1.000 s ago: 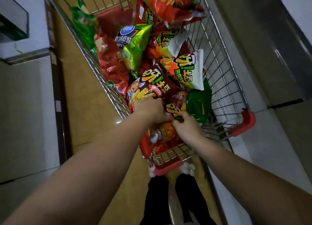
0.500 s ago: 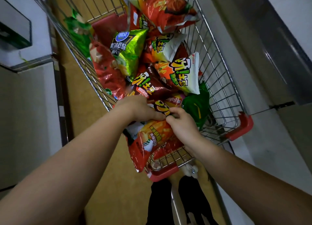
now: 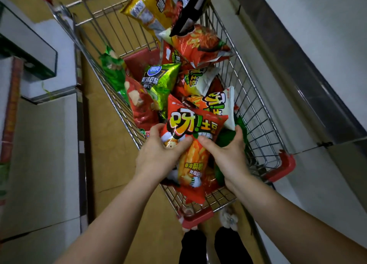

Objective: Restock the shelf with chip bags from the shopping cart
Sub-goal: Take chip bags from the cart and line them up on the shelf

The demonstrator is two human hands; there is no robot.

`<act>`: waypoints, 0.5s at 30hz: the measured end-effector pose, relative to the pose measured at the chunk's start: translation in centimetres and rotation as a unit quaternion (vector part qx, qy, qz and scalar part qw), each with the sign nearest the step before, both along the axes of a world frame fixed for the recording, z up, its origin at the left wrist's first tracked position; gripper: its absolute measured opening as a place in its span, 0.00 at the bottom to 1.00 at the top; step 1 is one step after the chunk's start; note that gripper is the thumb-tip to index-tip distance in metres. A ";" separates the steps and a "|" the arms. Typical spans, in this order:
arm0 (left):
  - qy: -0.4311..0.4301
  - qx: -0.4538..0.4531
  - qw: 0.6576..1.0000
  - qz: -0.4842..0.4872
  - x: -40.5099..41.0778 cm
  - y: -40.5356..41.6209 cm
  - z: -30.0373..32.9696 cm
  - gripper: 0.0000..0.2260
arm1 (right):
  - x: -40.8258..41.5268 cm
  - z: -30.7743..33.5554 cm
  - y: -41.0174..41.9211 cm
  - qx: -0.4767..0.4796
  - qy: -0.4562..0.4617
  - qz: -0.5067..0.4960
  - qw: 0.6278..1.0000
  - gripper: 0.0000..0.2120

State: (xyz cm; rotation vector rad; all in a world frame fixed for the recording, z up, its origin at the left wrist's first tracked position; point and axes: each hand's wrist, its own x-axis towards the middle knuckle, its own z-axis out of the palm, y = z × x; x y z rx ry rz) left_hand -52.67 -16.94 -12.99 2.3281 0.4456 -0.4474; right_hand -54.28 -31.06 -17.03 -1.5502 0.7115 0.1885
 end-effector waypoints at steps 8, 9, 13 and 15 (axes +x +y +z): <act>0.084 -0.106 0.991 0.005 -0.4 0.3 -2.5 0.37 | -0.5 -2.4 0.1 0.254 0.100 0.025 0.962 0.18; 0.101 -0.105 0.989 -0.009 0.0 0.4 -2.8 0.34 | -0.6 -2.8 -0.1 0.244 0.095 0.004 0.965 0.16; 0.083 -0.038 0.991 -0.097 4.1 0.7 -3.4 0.22 | -0.1 -3.7 -0.9 0.208 0.074 -0.050 0.974 0.19; 0.054 0.009 0.990 -0.132 7.3 0.8 -4.3 0.22 | 0.3 -3.8 -1.3 0.185 0.061 -0.048 0.980 0.22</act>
